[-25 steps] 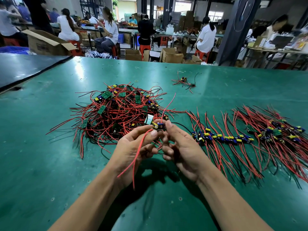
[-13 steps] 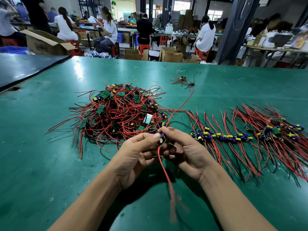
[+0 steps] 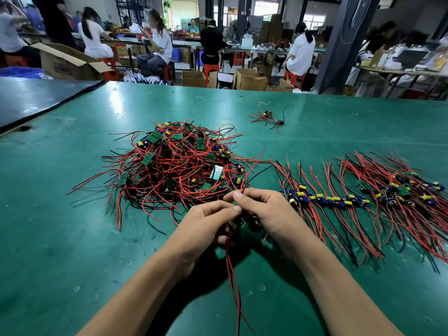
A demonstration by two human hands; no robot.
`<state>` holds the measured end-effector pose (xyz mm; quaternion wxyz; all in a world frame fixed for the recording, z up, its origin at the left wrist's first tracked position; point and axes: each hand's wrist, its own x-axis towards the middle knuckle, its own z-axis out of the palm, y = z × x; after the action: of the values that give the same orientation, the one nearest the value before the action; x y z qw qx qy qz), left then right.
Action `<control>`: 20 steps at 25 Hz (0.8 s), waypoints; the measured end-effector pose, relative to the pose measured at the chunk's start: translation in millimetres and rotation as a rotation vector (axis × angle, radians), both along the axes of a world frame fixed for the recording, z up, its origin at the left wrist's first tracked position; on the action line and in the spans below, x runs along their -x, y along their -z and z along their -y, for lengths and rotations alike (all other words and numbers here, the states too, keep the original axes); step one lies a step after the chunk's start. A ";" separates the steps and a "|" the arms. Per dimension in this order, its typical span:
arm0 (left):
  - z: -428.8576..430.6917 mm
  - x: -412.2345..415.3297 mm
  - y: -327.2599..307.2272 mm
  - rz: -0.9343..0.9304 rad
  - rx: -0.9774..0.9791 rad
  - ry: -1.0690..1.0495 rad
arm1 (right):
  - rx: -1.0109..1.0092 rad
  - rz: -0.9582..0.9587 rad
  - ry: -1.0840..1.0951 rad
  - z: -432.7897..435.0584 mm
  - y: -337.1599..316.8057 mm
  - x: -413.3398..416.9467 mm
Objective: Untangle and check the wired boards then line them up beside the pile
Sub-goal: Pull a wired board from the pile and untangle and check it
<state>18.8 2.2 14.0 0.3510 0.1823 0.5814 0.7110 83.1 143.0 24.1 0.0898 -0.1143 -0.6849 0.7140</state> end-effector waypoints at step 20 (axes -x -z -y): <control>2.9 -0.6 3.2 0.007 0.023 0.009 | -0.066 0.102 -0.077 0.7 6.0 3.0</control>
<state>19.4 -0.8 10.8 0.3583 0.1781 0.5876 0.7033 80.1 142.3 18.1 0.0311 -0.1211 -0.7156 0.6872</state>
